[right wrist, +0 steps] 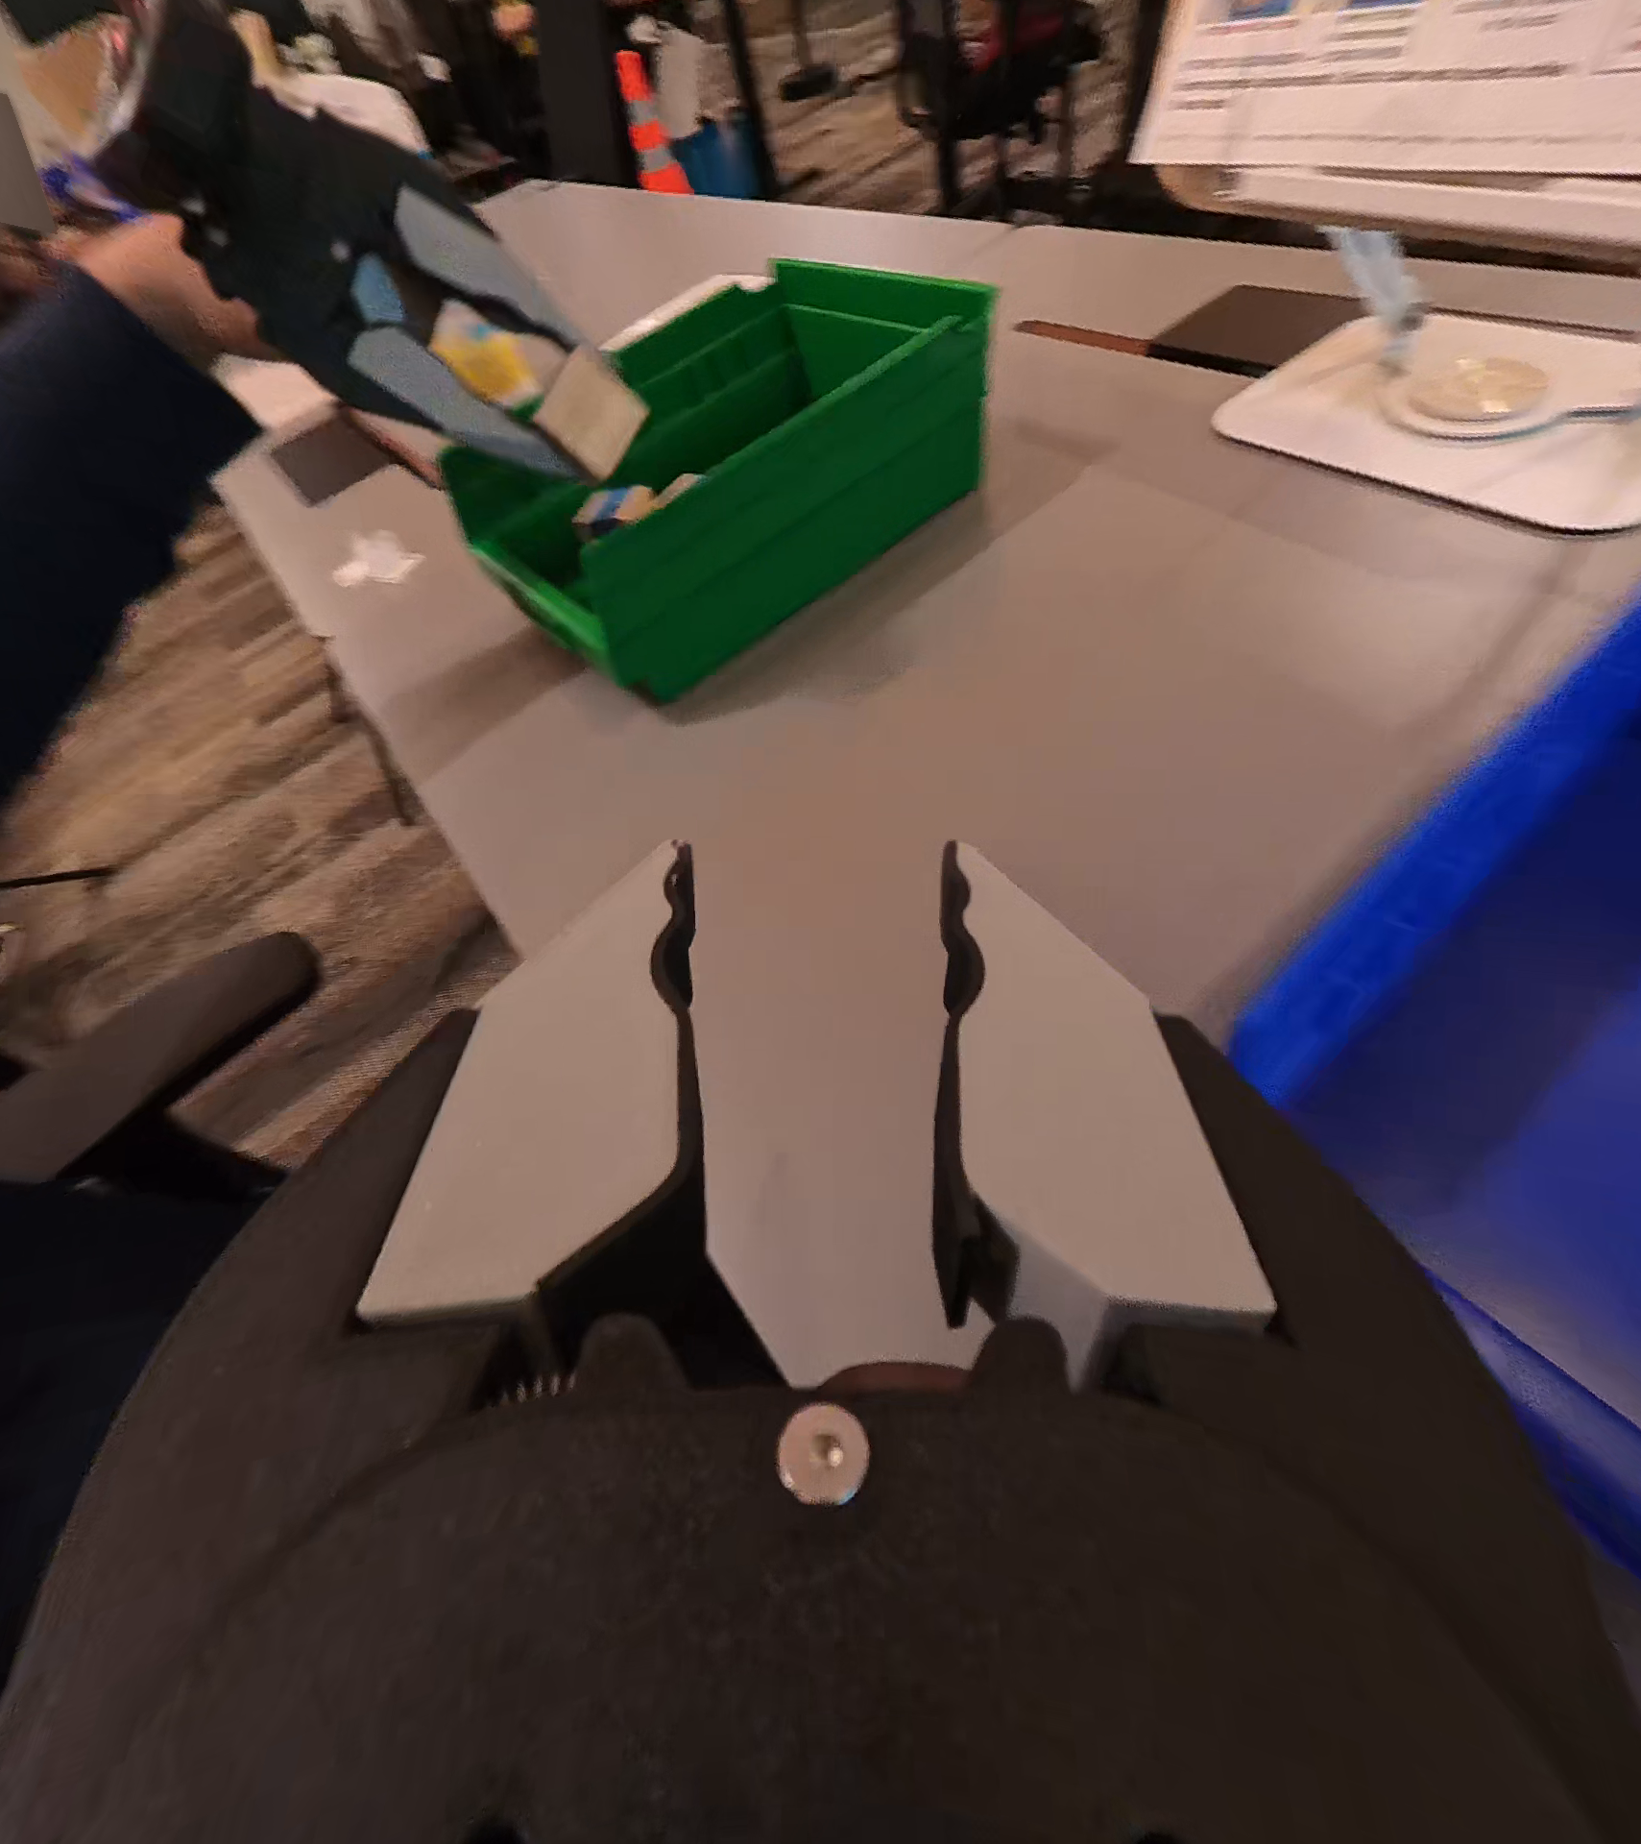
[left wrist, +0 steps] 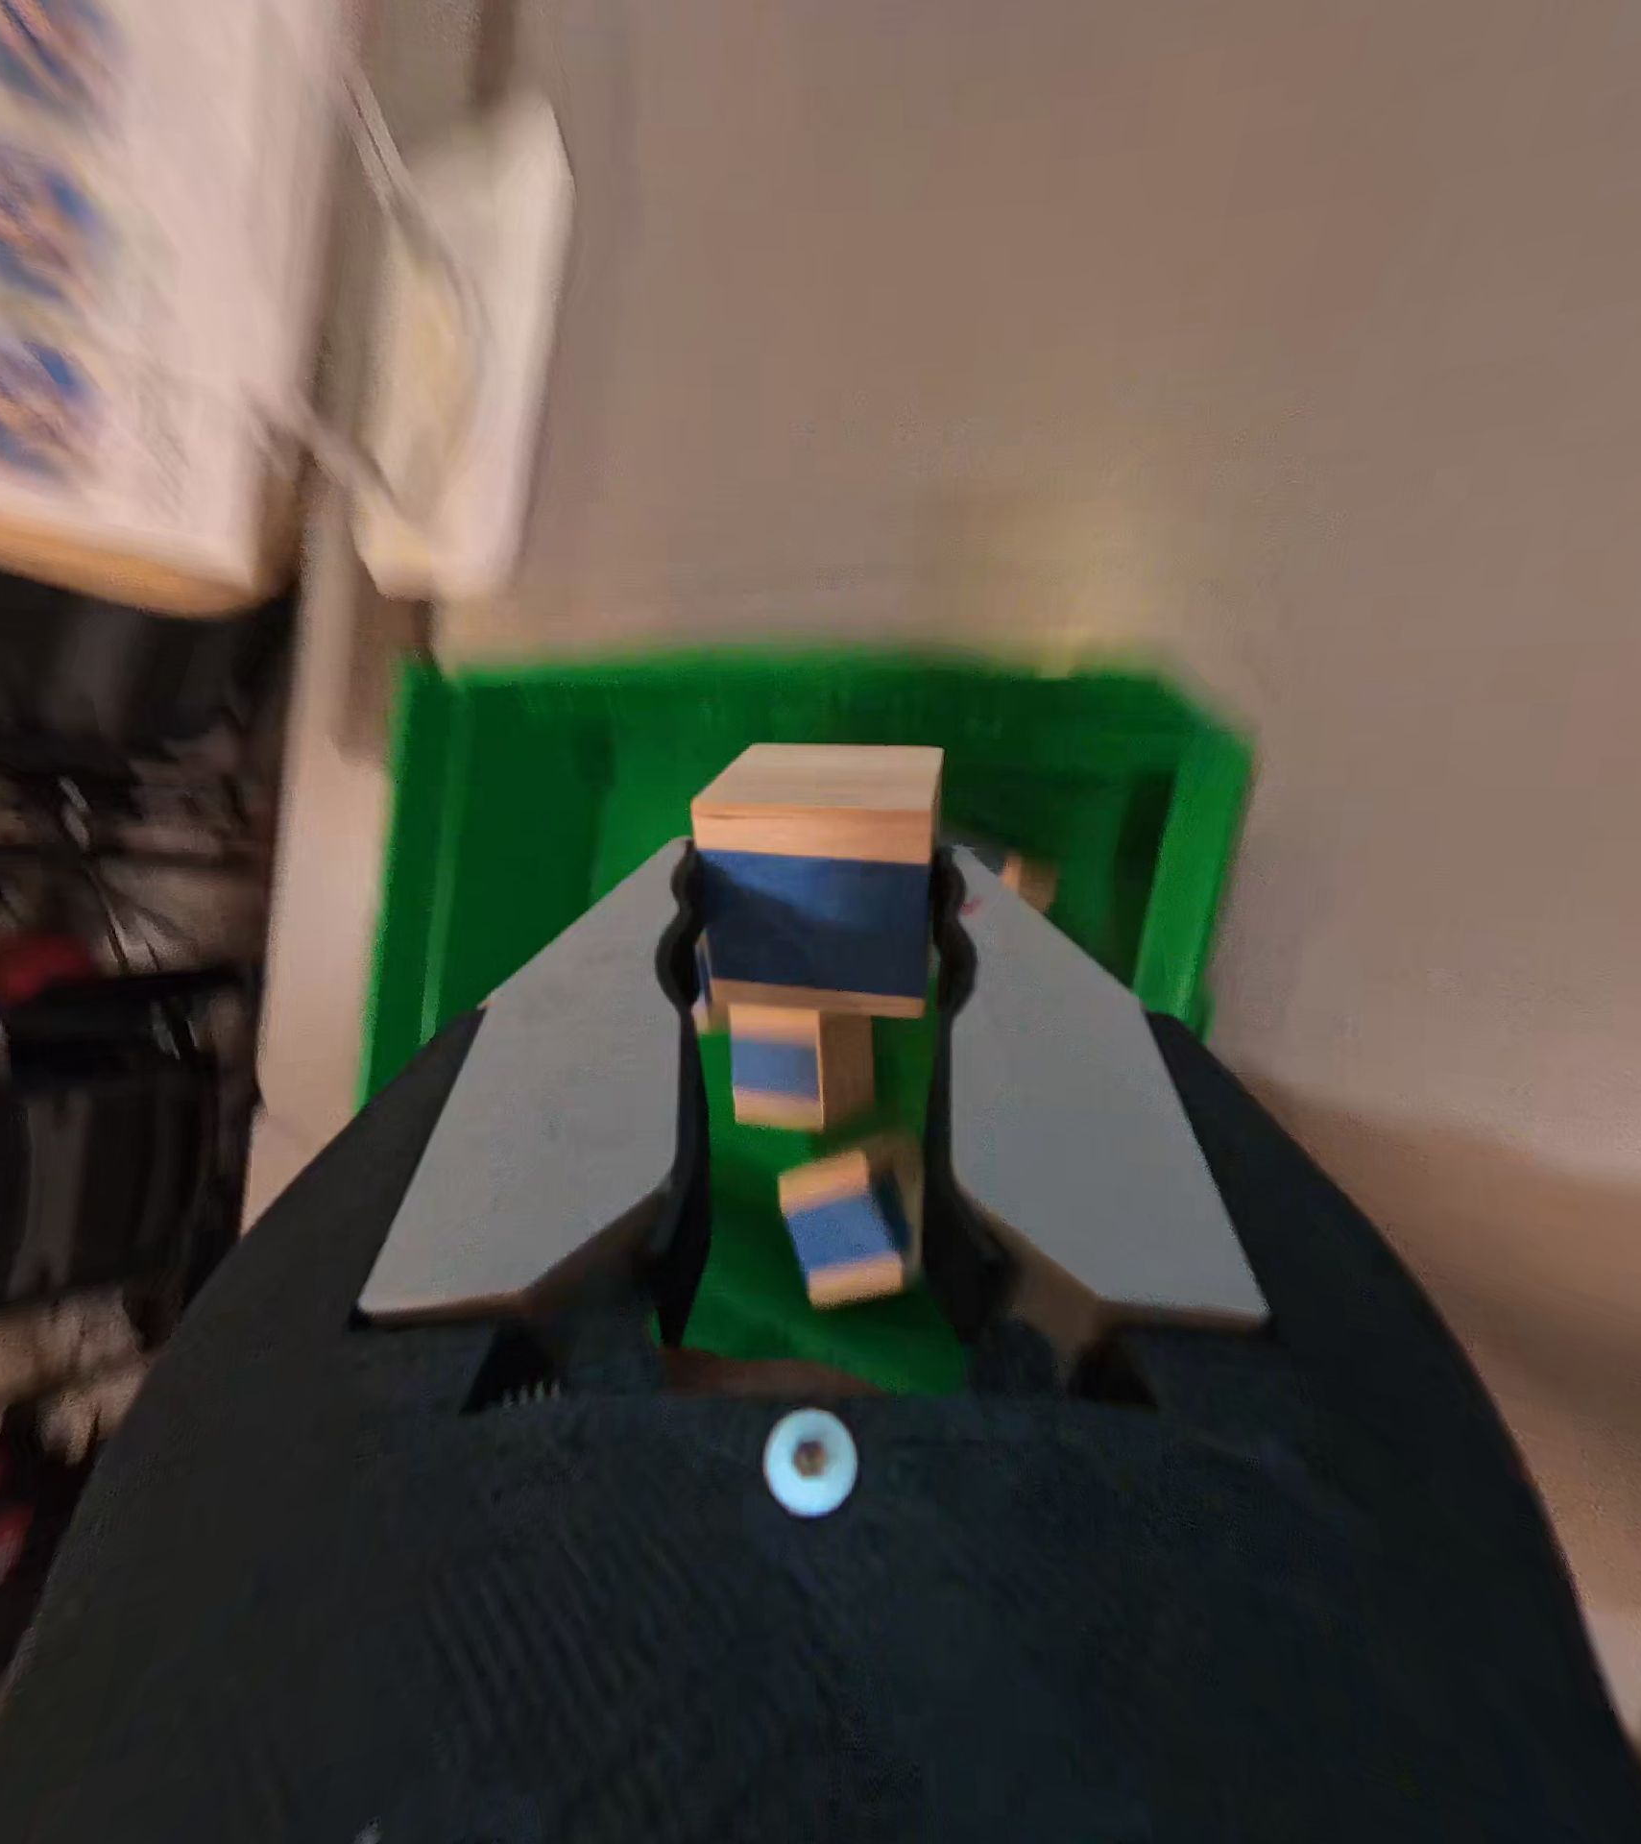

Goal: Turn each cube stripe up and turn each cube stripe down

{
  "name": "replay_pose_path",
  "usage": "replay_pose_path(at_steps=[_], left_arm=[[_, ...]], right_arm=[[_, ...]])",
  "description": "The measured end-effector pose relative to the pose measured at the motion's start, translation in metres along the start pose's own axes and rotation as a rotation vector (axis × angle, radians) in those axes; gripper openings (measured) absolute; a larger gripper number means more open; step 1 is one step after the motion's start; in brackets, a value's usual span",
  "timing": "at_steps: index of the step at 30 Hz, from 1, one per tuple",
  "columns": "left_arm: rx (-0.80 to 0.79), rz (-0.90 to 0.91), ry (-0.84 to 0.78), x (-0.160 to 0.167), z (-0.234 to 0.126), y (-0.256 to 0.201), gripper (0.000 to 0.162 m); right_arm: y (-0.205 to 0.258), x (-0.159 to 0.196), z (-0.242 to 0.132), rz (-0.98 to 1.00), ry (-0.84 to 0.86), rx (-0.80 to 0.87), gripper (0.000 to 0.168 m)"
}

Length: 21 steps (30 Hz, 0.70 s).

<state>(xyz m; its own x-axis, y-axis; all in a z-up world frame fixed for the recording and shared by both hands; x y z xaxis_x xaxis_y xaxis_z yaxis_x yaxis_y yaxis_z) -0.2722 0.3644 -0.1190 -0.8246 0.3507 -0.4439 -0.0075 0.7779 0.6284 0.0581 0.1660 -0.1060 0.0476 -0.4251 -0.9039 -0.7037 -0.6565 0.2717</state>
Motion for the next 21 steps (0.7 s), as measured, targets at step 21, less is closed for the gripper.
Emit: replay_pose_path(at_steps=[21], left_arm=[[-0.251, 0.116, -0.977, -0.225, -0.03, -0.145, 0.044]], right_arm=[[0.072, -0.008, 0.042, 0.282, -0.125, -0.671, 0.041]])
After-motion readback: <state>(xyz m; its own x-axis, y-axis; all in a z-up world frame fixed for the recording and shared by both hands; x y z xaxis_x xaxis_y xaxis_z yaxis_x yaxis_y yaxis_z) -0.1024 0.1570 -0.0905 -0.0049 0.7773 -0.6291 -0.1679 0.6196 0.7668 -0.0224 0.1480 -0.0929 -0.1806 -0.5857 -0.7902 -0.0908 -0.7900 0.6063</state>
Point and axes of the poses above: each gripper's, where its closed fingertips meet, z out along the fingers, x out of its underside, y = z × x across the jaws, the point moved 5 cm from there along -z, back along the fingers, and after that the axes turned 7 degrees about -x, right-handed, at the moved point
